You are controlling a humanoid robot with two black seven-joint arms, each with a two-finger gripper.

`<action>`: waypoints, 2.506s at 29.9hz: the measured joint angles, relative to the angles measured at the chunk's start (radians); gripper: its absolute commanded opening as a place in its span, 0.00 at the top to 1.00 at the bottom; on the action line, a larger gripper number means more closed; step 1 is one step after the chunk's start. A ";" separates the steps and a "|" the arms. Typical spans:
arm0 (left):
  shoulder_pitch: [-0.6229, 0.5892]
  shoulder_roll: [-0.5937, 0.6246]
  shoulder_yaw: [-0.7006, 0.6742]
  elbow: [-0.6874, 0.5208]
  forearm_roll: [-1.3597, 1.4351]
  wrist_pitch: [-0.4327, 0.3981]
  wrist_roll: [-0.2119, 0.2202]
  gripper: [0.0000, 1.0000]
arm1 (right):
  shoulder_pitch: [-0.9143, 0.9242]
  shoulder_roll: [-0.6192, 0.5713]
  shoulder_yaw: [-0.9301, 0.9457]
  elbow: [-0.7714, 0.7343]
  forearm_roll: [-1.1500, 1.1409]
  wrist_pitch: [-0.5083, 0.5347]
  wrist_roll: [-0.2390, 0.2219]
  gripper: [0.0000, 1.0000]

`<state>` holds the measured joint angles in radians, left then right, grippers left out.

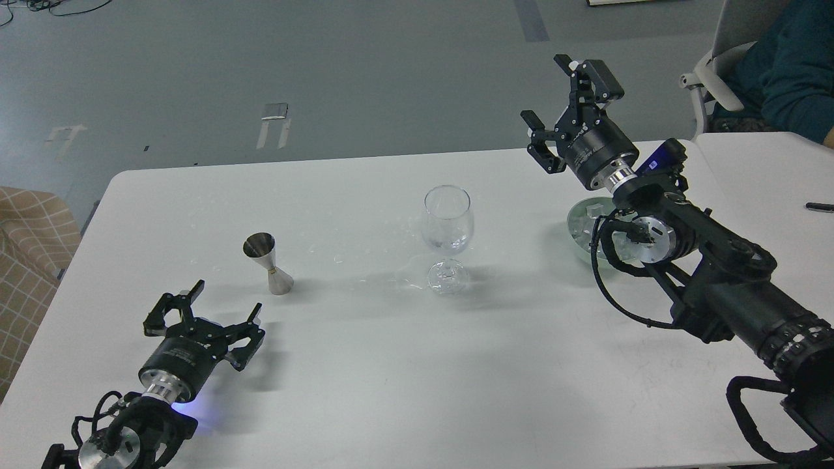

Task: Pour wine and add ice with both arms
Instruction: 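Move the right gripper down toward the green ice bowl, then grasp an ice cube in the bowl with the right gripper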

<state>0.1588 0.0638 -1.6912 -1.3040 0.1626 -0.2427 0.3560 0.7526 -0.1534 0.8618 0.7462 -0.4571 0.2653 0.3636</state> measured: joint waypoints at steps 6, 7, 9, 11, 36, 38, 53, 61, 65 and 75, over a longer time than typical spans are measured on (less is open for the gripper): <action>-0.047 0.147 -0.018 -0.006 0.013 -0.067 0.000 0.02 | -0.006 -0.152 -0.053 0.124 -0.001 0.000 -0.002 0.00; -0.068 0.181 -0.017 -0.007 0.021 -0.084 -0.004 0.02 | -0.006 -0.187 -0.063 0.151 -0.001 0.000 -0.002 0.00; -0.119 0.241 -0.016 -0.007 0.050 -0.109 -0.008 0.02 | -0.008 -0.265 -0.083 0.211 -0.005 0.000 -0.002 0.00; -0.168 0.284 -0.015 -0.004 0.085 -0.120 -0.011 0.02 | -0.012 -0.329 -0.100 0.259 -0.014 0.000 -0.002 0.00; -0.565 0.372 0.137 0.064 0.558 -0.165 -0.128 0.02 | -0.133 -0.604 -0.304 0.343 -1.193 -0.243 -0.006 0.01; -0.562 0.371 0.138 0.063 0.558 -0.165 -0.128 0.02 | -0.142 -0.603 -0.306 0.327 -1.198 -0.243 -0.007 0.05; -0.557 0.334 0.138 0.058 0.558 -0.165 -0.129 0.02 | -0.140 -0.498 -0.333 0.225 -1.262 -0.244 -0.010 0.46; -0.556 0.320 0.139 0.058 0.558 -0.165 -0.129 0.02 | -0.129 -0.484 -0.370 0.201 -1.263 -0.244 -0.012 0.46; -0.554 0.318 0.139 0.056 0.558 -0.165 -0.129 0.02 | -0.128 -0.471 -0.372 0.188 -1.263 -0.244 -0.013 0.46; -0.553 0.317 0.139 0.054 0.558 -0.165 -0.129 0.02 | -0.123 -0.440 -0.373 0.159 -1.263 -0.245 -0.021 0.47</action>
<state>-0.3943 0.3812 -1.5524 -1.2502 0.7210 -0.4080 0.2271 0.6298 -0.5936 0.4892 0.9050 -1.7196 0.0201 0.3421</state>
